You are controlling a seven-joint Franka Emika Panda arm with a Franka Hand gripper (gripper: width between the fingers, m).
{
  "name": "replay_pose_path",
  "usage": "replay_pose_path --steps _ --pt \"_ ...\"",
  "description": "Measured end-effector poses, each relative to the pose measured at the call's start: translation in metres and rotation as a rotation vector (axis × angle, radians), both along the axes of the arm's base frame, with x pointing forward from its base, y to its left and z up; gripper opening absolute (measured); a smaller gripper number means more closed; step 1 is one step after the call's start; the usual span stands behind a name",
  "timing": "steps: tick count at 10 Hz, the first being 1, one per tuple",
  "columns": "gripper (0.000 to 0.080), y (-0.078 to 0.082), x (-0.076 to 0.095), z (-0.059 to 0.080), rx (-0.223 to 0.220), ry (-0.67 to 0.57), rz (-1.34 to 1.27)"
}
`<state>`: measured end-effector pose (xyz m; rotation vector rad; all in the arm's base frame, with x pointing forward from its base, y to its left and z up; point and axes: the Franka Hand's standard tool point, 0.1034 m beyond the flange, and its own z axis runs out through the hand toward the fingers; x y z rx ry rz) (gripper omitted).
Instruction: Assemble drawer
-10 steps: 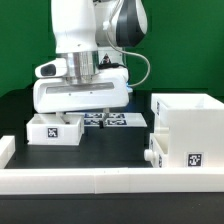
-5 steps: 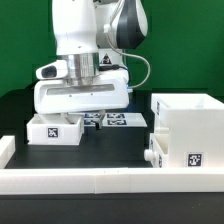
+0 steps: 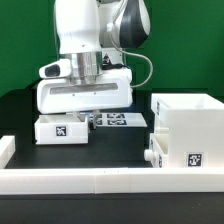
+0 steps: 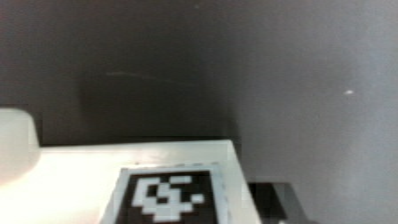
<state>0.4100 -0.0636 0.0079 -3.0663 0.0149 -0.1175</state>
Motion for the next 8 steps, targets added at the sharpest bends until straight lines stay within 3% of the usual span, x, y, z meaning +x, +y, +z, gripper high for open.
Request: replay_pose_path --steps 5,8 --pt "0.0078 0.010 0.006 0.005 0.000 -0.004 0.027" --pt "0.0078 0.032 0.024 0.025 0.011 0.009 0.097"
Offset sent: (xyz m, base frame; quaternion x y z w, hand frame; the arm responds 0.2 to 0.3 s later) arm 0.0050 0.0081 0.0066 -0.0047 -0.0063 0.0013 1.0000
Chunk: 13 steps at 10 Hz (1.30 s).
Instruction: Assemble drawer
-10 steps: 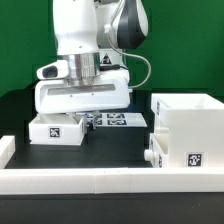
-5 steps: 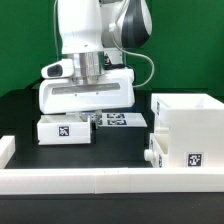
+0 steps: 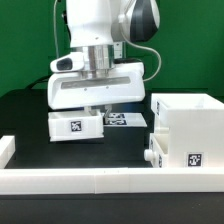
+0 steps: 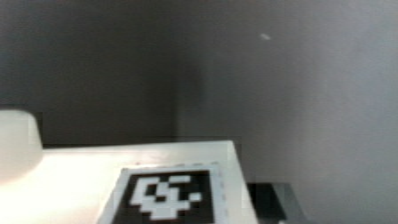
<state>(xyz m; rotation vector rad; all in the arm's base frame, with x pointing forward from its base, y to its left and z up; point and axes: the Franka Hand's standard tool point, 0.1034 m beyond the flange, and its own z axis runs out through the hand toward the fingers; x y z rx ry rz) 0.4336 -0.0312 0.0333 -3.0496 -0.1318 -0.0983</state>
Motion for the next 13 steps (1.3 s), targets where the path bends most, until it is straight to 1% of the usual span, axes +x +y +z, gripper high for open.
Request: replay_pose_path --steps 1,2,4,7,8,10,11,13 --pt "0.0078 0.006 0.011 0.009 0.014 0.021 0.027" --pt "0.0078 0.007 0.021 0.013 0.023 0.031 0.057" --pt "0.0078 0.011 0.030 0.017 0.049 0.081 0.132" --pt "0.0078 0.010 0.030 0.015 0.047 0.074 0.141" --pt "0.0078 0.010 0.029 0.015 0.045 0.066 0.222" --pt "0.0078 0.010 0.038 0.018 0.018 0.048 0.493" --pt "0.0078 0.009 0.042 0.021 0.004 0.036 0.577" --pt "0.0078 0.009 0.046 0.023 -0.022 0.019 0.768"
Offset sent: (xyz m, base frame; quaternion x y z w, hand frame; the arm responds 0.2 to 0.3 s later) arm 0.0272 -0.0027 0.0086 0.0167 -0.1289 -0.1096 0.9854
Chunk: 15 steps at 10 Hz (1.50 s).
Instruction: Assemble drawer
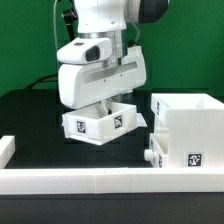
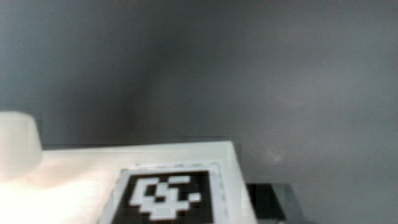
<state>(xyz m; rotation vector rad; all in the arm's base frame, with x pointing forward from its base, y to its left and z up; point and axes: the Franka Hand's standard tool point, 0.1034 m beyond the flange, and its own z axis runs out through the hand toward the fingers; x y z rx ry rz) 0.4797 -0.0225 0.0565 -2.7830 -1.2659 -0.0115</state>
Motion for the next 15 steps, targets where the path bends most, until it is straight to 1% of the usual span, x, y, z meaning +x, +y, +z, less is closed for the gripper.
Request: replay_pose_path --steps 3,4,5,7,12,14,15 --pt "0.0078 -0.002 -0.001 -0.001 0.005 -0.012 0.181" --pt "0.0078 -0.004 0.000 0.000 0.000 -0.023 0.300" --pt "0.0078 -0.008 0.004 0.001 -0.015 -0.034 0.431" --pt "0.0078 -0.010 0.010 0.002 -0.032 -0.040 0.591" --pt "0.0078 -0.010 0.011 0.001 -0.036 -0.039 0.606" --pt "0.0078 -0.011 0.029 0.003 -0.055 -0.054 0.660" --pt "0.0078 -0.011 0.032 0.003 -0.055 -0.053 0.662"
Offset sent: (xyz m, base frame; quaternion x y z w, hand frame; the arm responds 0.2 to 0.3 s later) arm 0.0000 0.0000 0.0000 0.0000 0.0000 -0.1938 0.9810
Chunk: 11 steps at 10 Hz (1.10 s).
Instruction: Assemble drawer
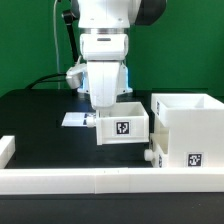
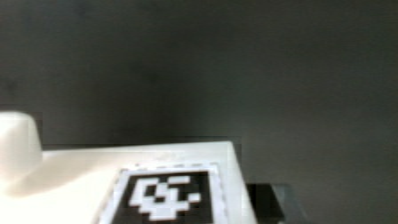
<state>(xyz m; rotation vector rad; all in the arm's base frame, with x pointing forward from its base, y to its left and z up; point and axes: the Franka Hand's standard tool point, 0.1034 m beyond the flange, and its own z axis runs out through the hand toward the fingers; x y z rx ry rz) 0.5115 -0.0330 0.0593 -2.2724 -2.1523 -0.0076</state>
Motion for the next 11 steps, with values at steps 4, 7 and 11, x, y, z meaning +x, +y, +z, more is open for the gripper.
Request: replay_pose_path --steps 4,7,11 --pt "0.0078 0.000 0.001 -0.002 0.001 0.007 -0.001" --pt "0.0078 0.001 0.017 -0.001 0.003 -0.005 0.005" --pt "0.0078 0.007 0.026 -0.004 0.009 -0.038 0.009"
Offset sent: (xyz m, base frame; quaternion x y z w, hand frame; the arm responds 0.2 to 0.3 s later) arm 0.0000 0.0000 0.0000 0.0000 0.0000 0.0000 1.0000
